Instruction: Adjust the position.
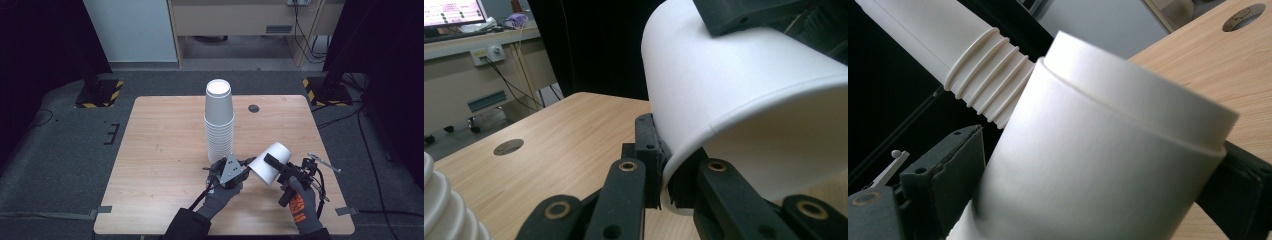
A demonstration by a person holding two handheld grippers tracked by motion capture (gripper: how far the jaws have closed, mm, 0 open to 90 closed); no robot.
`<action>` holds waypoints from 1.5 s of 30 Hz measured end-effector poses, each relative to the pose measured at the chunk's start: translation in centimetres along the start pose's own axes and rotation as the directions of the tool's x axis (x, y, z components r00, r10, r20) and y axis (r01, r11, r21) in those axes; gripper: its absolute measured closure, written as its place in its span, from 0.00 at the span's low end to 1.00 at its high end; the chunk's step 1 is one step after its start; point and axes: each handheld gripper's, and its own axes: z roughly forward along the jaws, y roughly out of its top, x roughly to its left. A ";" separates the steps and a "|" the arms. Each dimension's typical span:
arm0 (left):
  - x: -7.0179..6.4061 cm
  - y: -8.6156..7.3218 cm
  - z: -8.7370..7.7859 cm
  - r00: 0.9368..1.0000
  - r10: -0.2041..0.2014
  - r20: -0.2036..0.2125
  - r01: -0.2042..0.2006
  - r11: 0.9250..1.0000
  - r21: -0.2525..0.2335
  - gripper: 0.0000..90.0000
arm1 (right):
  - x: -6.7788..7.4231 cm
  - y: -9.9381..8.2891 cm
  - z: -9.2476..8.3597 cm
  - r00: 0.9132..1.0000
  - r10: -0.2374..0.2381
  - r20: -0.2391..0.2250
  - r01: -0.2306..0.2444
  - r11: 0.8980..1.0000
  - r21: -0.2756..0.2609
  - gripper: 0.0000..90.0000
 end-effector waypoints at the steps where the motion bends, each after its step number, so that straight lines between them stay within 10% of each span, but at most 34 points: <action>1: 0.0 0.0 -0.1 1.000 -0.002 0.001 0.002 1.000 0.002 0.95 | 0.0 0.0 0.0 1.000 0.002 -0.001 -0.002 1.000 0.000 0.08; 15: 0.0 0.2 -1.2 0.999 -0.022 0.044 0.021 0.999 0.029 0.95 | -1.1 0.8 -0.8 0.997 -0.031 0.066 0.036 0.996 -0.077 0.10; 29: 0.9 0.4 -3.6 0.996 -0.048 0.070 0.043 0.996 0.072 0.95 | -2.7 2.0 -1.9 0.976 -0.101 0.192 0.125 0.985 -0.117 0.12; 38: 2.2 0.1 -6.1 0.996 -0.071 0.056 0.065 0.993 0.096 0.95 | -3.7 2.2 -2.4 0.936 -0.204 0.288 0.232 0.970 -0.068 0.11; 45: 3.2 -0.4 -8.3 0.995 -0.088 0.037 0.083 0.989 0.120 0.95 | -4.3 2.1 -2.7 0.881 -0.301 0.366 0.331 0.943 -0.022 0.12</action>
